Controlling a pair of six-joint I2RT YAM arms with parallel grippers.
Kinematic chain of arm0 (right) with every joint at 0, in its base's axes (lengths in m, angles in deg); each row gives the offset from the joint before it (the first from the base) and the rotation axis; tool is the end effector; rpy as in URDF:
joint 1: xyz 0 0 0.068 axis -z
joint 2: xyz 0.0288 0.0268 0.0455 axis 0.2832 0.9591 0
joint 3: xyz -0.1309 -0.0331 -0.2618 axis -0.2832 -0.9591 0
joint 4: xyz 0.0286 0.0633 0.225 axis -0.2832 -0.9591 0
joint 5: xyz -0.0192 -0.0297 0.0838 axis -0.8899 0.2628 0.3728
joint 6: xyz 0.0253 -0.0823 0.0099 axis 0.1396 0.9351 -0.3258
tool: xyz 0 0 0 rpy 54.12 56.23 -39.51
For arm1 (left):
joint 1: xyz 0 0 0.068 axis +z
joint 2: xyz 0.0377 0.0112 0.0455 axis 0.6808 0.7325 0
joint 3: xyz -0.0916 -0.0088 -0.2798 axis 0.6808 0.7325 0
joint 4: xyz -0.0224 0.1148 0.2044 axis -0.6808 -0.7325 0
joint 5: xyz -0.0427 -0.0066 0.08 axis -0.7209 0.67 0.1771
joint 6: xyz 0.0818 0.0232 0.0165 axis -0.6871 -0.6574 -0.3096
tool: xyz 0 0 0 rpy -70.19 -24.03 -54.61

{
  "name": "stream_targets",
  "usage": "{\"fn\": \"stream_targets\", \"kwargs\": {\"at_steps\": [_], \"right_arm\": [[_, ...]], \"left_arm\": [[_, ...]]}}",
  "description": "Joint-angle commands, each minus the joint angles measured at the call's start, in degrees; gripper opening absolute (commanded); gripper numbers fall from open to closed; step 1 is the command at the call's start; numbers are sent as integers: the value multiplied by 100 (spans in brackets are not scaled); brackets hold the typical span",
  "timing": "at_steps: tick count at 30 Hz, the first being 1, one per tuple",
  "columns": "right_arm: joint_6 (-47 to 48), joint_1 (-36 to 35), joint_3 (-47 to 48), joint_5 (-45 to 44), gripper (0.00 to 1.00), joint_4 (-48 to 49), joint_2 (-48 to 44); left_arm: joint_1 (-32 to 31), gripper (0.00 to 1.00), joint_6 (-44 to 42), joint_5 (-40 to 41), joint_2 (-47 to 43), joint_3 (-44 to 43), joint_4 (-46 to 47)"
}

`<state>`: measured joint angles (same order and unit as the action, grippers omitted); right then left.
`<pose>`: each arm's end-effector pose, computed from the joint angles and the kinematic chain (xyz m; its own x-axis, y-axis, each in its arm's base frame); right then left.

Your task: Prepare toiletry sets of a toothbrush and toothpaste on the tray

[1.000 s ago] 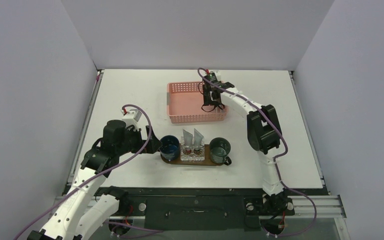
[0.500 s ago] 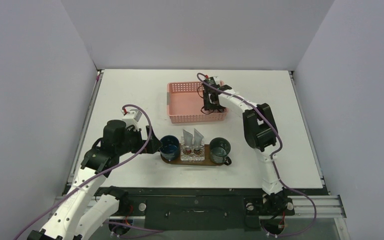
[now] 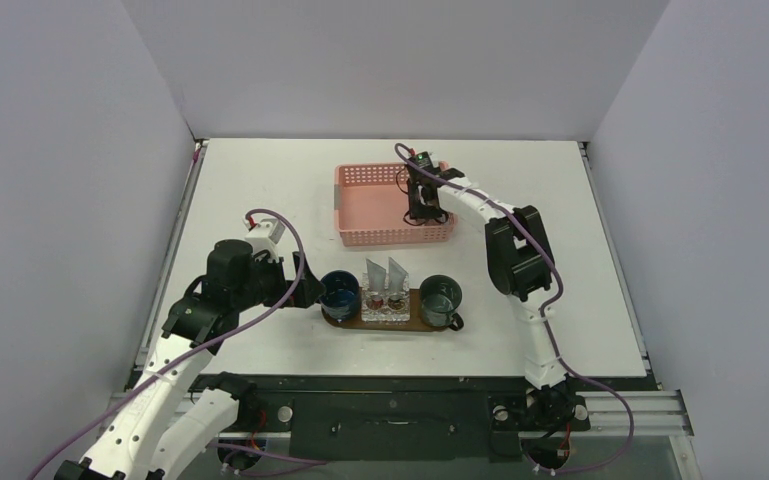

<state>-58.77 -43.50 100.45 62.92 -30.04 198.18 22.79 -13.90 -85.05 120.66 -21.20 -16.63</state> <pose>0.4579 0.2240 0.1567 -0.8602 -0.0496 -0.5075 -0.1070 0.9907 0.0845 0.1322 -0.0673 0.2806 -0.7072 -0.1323 -0.6946 0.2621 0.8633 -0.4312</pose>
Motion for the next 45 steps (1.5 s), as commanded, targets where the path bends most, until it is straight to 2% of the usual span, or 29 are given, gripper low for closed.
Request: {"fn": "stream_targets", "kwargs": {"at_steps": [1,9,17,35,45], "right_arm": [[-47,10,124,260,24,-47,232],[-43,1,202,413,0,-23,309],[-160,9,158,446,0,162,81],[-301,-10,-267,466,0,815,-1115],[-147,-32,-821,532,0,1416,-1779]], "left_arm": [[34,96,-71,-50,-33,-52,278],[34,96,-68,-42,-25,-52,274],[43,96,-73,-41,6,-60,272],[60,96,-69,-50,23,-55,272],[69,96,-74,-76,55,-60,272]]}}
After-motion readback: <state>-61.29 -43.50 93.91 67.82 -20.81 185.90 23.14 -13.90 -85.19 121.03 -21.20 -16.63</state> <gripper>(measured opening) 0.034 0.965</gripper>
